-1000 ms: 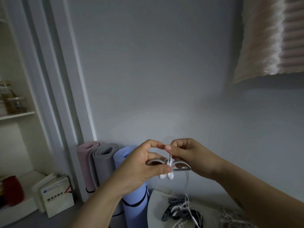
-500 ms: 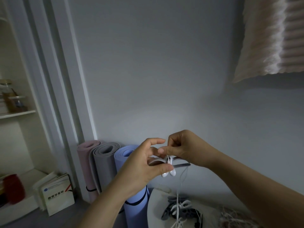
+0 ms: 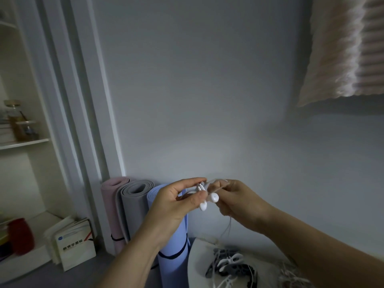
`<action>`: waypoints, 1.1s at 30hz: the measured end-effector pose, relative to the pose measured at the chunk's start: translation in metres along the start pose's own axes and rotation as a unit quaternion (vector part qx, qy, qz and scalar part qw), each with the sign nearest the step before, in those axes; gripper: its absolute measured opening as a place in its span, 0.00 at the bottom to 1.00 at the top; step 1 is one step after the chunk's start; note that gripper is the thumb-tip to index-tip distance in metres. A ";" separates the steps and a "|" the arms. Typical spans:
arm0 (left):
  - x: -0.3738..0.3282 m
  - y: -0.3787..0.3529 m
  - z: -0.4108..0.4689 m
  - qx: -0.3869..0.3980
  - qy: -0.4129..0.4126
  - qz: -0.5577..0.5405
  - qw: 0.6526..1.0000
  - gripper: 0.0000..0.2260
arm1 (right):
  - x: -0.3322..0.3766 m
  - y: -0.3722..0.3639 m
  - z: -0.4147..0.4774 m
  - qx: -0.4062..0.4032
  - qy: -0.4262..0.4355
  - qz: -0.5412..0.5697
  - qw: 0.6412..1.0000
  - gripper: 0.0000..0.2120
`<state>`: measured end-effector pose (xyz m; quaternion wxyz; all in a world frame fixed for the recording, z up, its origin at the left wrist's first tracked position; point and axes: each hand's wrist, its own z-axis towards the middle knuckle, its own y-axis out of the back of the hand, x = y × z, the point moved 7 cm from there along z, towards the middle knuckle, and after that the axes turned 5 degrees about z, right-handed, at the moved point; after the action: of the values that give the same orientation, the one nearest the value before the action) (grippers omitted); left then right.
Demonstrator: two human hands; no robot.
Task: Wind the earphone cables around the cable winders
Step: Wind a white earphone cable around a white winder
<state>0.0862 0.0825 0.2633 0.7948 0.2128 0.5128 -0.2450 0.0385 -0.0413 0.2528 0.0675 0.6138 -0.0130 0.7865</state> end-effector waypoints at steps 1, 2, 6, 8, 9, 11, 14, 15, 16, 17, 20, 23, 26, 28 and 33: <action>0.004 0.002 0.002 -0.013 0.012 -0.024 1.000 0.17 | 0.001 0.003 0.000 -0.023 0.020 -0.001 1.000 0.08; 0.007 0.003 0.003 -0.026 0.021 -0.060 0.998 0.15 | 0.003 0.007 -0.001 -0.053 0.040 0.005 0.998 0.08; 0.011 0.002 0.007 -0.061 0.039 -0.138 0.988 0.09 | 0.016 0.014 -0.011 -0.144 0.144 -0.001 0.979 0.04; 0.011 0.000 0.008 -0.071 0.037 -0.145 0.986 0.08 | 0.019 0.014 -0.017 -0.177 0.193 -0.047 0.964 0.12; 0.010 -0.002 0.008 -0.078 0.037 -0.149 0.985 0.07 | 0.023 0.014 -0.021 -0.193 0.221 -0.064 0.954 0.15; 0.010 -0.004 0.009 -0.092 0.041 -0.165 0.981 0.07 | 0.034 0.008 -0.029 -0.197 0.301 -0.133 0.924 0.13; 0.012 -0.003 0.010 -0.112 0.048 -0.196 0.973 0.09 | 0.042 -0.005 -0.032 -0.169 0.359 -0.225 0.890 0.08; 0.012 -0.003 0.010 -0.116 0.051 -0.203 0.971 0.09 | 0.042 -0.005 -0.031 -0.167 0.349 -0.223 0.895 0.07; 0.013 -0.003 0.010 -0.119 0.054 -0.210 0.969 0.09 | 0.040 -0.003 -0.029 -0.168 0.334 -0.218 0.902 0.08; 0.013 -0.003 0.009 -0.120 0.056 -0.214 0.968 0.09 | 0.039 -0.002 -0.027 -0.166 0.318 -0.215 0.908 0.08; 0.014 -0.004 0.007 -0.131 0.057 -0.207 0.968 0.11 | 0.036 -0.002 -0.023 -0.153 0.296 -0.213 0.918 0.09; 0.010 -0.007 0.006 -0.138 0.049 -0.201 0.969 0.08 | 0.037 -0.003 -0.024 -0.156 0.320 -0.232 0.905 0.10; 0.009 -0.013 0.006 -0.127 0.060 -0.229 0.963 0.07 | 0.038 0.000 -0.023 -0.161 0.339 -0.266 0.888 0.09; 0.008 -0.016 0.006 -0.106 0.071 -0.252 0.959 0.06 | 0.041 0.002 -0.023 -0.157 0.354 -0.303 0.871 0.08; 0.012 -0.020 0.005 -0.075 0.109 -0.265 0.955 0.04 | 0.046 0.006 -0.024 -0.136 0.378 -0.376 0.835 0.08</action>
<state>0.0817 0.0617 0.2527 0.6548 0.0342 0.6508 -0.3827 0.0040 -0.0405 0.2917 0.4405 0.2111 0.1390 0.8614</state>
